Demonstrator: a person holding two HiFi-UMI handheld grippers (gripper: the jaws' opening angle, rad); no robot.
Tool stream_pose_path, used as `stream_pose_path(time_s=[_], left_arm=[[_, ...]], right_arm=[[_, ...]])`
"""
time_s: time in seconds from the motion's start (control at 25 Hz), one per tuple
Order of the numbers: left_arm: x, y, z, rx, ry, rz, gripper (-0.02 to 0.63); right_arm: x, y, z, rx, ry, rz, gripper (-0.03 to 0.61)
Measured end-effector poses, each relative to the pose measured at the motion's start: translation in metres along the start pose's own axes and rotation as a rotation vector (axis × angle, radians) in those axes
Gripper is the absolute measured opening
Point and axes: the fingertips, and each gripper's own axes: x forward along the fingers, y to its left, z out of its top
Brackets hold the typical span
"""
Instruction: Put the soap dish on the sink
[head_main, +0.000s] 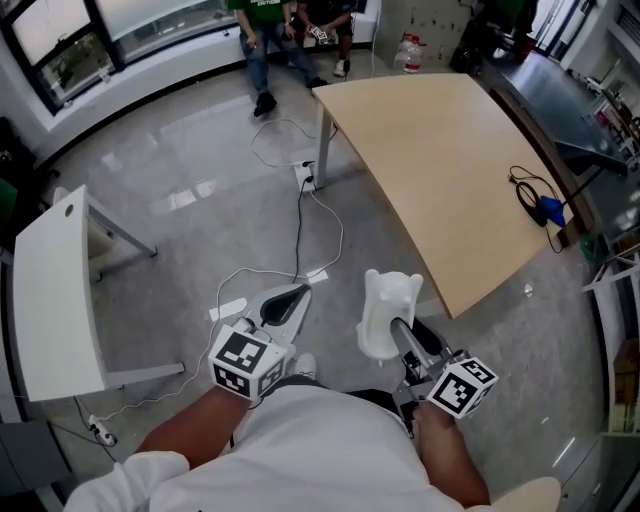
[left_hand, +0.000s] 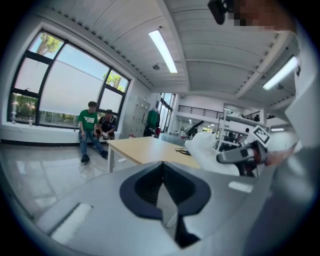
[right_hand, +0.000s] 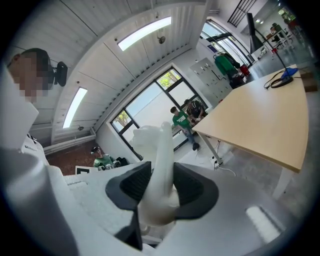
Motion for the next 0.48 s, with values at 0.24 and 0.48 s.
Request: stream_pose_path(time_s=[0.24, 0.48], left_arm=[[-0.011, 0.040, -0.002, -0.047, 0.002, 0.040, 0.008], [-0.011, 0.061, 0.004, -0.067, -0.014, 0.066, 0.008]], right_arm=[[0.039, 0.013, 0.003, -0.014, 0.046, 0.011, 0.143], [0.072, 0.020, 0.012, -0.012, 0.060, 0.046, 0.143]])
